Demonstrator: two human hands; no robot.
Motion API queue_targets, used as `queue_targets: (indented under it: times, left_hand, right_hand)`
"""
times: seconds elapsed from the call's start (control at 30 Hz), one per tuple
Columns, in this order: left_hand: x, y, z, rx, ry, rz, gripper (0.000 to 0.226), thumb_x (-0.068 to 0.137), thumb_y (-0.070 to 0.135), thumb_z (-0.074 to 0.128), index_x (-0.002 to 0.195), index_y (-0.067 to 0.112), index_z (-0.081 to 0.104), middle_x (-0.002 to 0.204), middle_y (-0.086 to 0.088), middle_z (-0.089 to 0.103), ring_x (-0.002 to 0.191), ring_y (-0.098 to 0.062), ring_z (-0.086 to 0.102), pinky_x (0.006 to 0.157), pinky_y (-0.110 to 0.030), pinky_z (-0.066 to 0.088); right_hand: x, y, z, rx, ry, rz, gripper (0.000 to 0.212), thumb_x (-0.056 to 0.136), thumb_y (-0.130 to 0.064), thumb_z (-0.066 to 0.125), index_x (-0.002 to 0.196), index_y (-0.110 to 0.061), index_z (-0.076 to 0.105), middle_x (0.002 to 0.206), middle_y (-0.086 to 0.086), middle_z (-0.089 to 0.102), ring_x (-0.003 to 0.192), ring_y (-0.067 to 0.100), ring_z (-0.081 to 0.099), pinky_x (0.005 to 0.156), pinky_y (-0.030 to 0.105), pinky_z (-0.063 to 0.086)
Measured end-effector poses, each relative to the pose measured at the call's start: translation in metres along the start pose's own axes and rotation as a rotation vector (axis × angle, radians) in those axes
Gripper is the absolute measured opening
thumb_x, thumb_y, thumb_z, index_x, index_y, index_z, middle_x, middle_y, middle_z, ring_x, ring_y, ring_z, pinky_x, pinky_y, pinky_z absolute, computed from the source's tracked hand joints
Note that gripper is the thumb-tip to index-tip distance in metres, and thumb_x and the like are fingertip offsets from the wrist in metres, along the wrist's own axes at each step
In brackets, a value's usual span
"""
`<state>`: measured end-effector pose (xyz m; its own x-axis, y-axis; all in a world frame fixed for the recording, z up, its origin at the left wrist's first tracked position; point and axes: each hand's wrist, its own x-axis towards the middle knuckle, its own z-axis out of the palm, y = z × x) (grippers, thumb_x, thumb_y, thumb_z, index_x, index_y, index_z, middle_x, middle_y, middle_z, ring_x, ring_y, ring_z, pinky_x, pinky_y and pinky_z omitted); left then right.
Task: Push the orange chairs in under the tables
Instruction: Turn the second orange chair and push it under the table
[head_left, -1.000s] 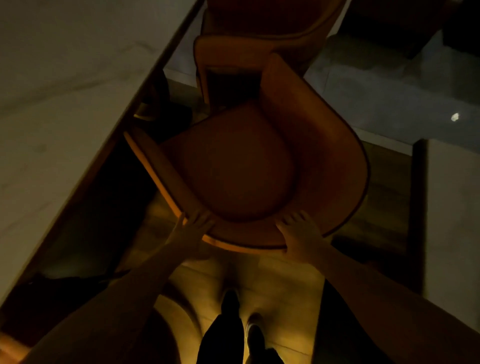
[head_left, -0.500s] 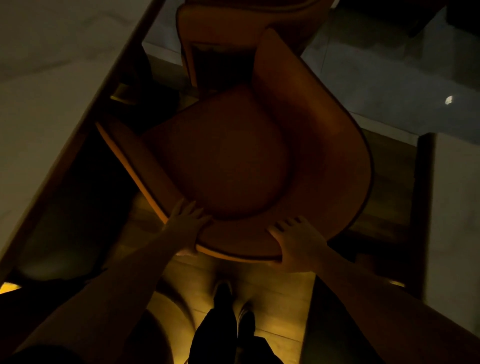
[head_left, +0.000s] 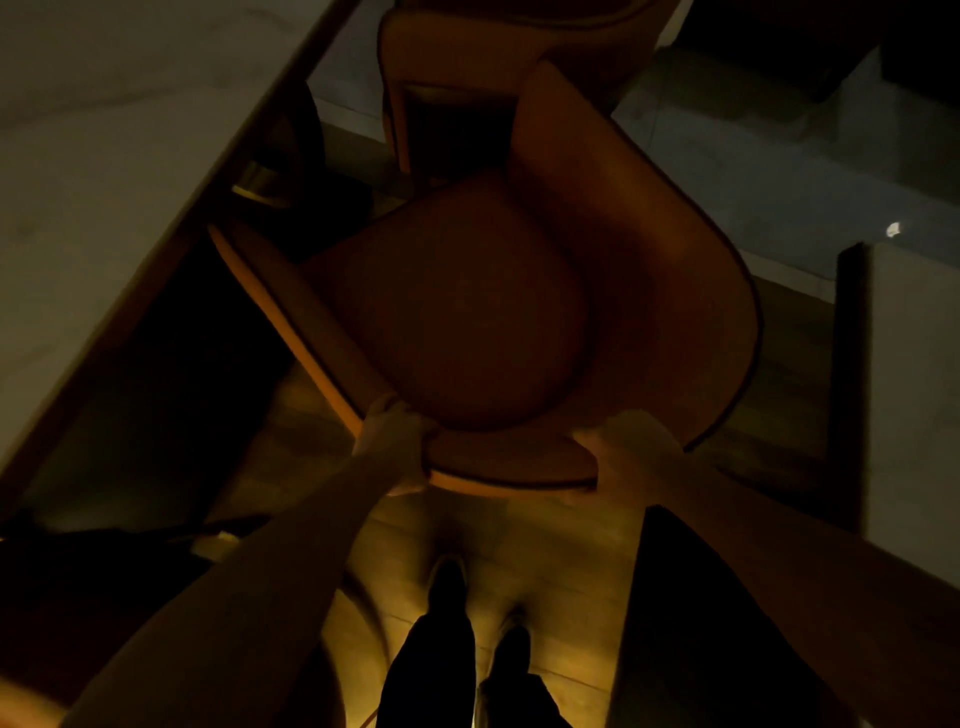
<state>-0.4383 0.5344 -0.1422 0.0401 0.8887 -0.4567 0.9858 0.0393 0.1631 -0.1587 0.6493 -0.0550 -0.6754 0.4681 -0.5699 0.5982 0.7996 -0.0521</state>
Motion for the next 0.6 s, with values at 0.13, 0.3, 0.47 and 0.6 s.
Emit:
queue_targets:
  times: [0.13, 0.3, 0.47, 0.6]
  left_hand:
    - [-0.050, 0.053, 0.035, -0.070, -0.055, 0.013, 0.071, 0.056, 0.047, 0.065, 0.125, 0.040, 0.052, 0.129, 0.010, 0.055, 0.127, -0.019, 0.042, 0.112, -0.048, 0.016]
    - [-0.094, 0.117, 0.067, -0.133, -0.032, 0.027, 0.076, 0.057, 0.051, 0.061, 0.128, 0.028, 0.047, 0.131, 0.003, 0.052, 0.126, -0.023, 0.039, 0.110, -0.045, 0.008]
    - [-0.099, 0.106, 0.080, -0.096, 0.019, 0.135, 0.094, 0.047, 0.075, 0.063, 0.125, 0.022, 0.056, 0.125, -0.001, 0.060, 0.120, -0.025, 0.052, 0.108, -0.045, 0.011]
    - [-0.097, 0.077, 0.077, -0.026, -0.118, 0.128, 0.111, 0.031, 0.074, 0.074, 0.129, 0.024, 0.052, 0.129, -0.003, 0.056, 0.124, -0.028, 0.049, 0.107, -0.064, 0.024]
  right_hand:
    - [-0.043, 0.009, 0.033, -0.079, -0.135, -0.099, 0.090, 0.073, -0.084, 0.040, 0.142, -0.028, 0.035, 0.137, -0.003, 0.049, 0.122, 0.019, 0.046, 0.104, 0.038, 0.033]
    - [-0.086, 0.022, 0.047, -0.093, -0.238, -0.178, 0.098, 0.075, -0.083, 0.041, 0.151, -0.024, 0.021, 0.155, 0.003, 0.029, 0.141, 0.022, 0.026, 0.115, 0.037, 0.009]
    - [-0.092, 0.028, 0.056, -0.171, -0.272, -0.176, 0.100, 0.076, -0.083, 0.037, 0.153, -0.024, 0.014, 0.158, 0.007, 0.022, 0.144, 0.024, 0.019, 0.116, 0.041, 0.002]
    - [-0.095, 0.026, 0.061, -0.172, -0.244, -0.153, 0.098, 0.068, -0.082, 0.048, 0.144, -0.020, 0.039, 0.143, 0.015, 0.047, 0.131, 0.033, 0.043, 0.112, 0.053, 0.026]
